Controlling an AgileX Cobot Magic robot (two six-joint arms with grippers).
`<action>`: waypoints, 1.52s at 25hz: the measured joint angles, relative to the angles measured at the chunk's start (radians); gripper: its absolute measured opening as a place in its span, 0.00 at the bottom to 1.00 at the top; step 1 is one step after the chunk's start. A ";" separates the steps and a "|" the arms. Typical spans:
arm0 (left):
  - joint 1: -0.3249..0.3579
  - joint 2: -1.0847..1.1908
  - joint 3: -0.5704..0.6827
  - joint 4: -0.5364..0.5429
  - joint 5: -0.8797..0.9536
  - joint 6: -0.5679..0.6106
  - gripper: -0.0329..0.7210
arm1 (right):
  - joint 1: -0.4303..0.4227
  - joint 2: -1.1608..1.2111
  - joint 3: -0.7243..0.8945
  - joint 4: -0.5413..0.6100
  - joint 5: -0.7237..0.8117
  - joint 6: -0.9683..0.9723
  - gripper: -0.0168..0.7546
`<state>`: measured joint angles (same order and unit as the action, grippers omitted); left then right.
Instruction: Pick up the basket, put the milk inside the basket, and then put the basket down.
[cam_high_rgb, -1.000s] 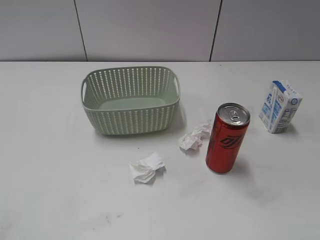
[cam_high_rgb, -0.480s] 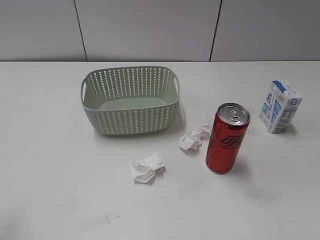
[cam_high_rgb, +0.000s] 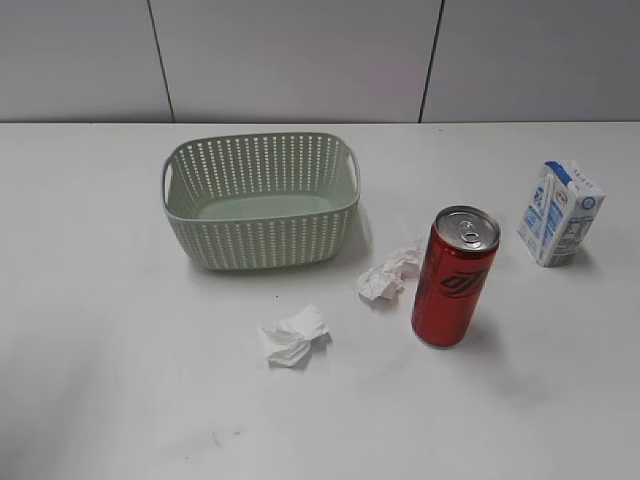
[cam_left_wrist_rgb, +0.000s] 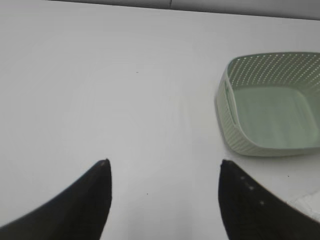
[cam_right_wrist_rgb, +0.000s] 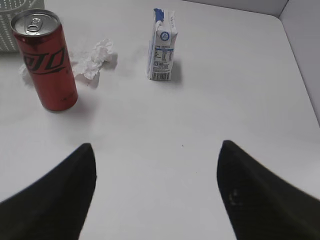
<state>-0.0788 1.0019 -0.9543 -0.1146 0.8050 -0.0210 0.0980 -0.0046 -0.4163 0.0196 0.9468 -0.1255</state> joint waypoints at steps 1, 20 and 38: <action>0.000 0.041 -0.027 -0.004 0.000 0.003 0.72 | 0.000 0.000 0.000 0.000 0.000 0.000 0.79; -0.110 0.567 -0.328 -0.038 0.073 0.006 0.72 | 0.000 0.000 0.000 0.001 -0.001 0.000 0.79; -0.256 0.913 -0.588 0.045 0.139 -0.177 0.72 | 0.000 0.000 0.000 0.001 -0.001 0.000 0.79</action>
<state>-0.3348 1.9148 -1.5418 -0.0696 0.9438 -0.1980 0.0980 -0.0046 -0.4163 0.0204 0.9460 -0.1254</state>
